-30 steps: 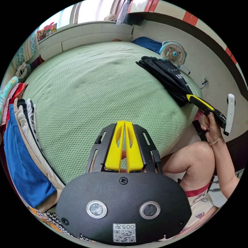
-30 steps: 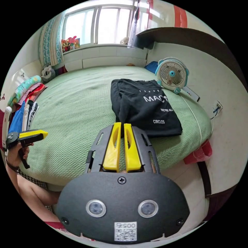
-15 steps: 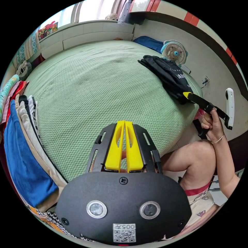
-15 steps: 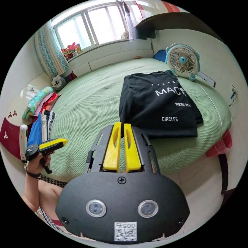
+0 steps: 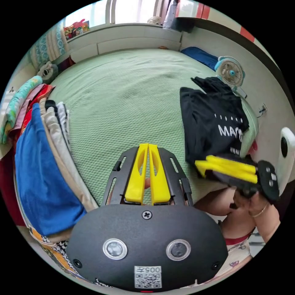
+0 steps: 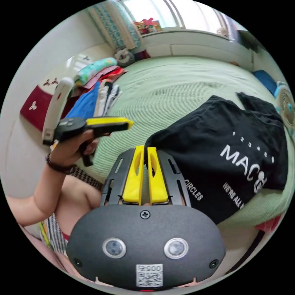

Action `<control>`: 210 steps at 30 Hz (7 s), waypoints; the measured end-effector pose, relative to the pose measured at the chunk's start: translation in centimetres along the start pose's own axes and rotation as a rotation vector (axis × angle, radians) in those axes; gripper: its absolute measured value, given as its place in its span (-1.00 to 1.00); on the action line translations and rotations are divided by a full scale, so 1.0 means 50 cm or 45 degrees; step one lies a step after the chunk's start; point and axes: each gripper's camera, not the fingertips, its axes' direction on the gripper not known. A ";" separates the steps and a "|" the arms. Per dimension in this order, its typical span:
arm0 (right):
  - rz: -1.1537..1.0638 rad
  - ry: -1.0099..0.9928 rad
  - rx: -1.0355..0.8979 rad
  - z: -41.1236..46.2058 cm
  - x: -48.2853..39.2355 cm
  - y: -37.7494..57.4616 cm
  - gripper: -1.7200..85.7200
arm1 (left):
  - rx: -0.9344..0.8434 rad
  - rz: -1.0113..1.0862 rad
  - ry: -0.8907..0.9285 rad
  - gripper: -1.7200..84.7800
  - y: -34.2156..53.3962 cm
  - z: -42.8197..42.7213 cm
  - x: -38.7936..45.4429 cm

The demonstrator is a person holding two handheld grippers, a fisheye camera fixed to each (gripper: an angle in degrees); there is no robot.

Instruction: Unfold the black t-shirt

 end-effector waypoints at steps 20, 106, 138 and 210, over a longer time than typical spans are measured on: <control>0.393 0.467 -0.088 0.124 0.085 -0.236 -0.65 | 0.028 -0.079 0.059 -0.96 0.016 -0.049 -0.088; -0.239 -0.132 -0.048 0.153 -0.142 -0.375 -0.97 | -0.058 -0.271 0.145 -0.97 0.000 0.013 -0.337; -0.359 0.143 -0.288 0.274 -0.236 -0.431 -0.64 | 0.036 -0.112 0.204 -0.98 0.002 0.065 -0.194; 0.296 0.488 0.026 0.010 0.217 -0.328 -0.80 | -0.210 -0.215 -0.229 -0.85 -0.078 0.105 -0.052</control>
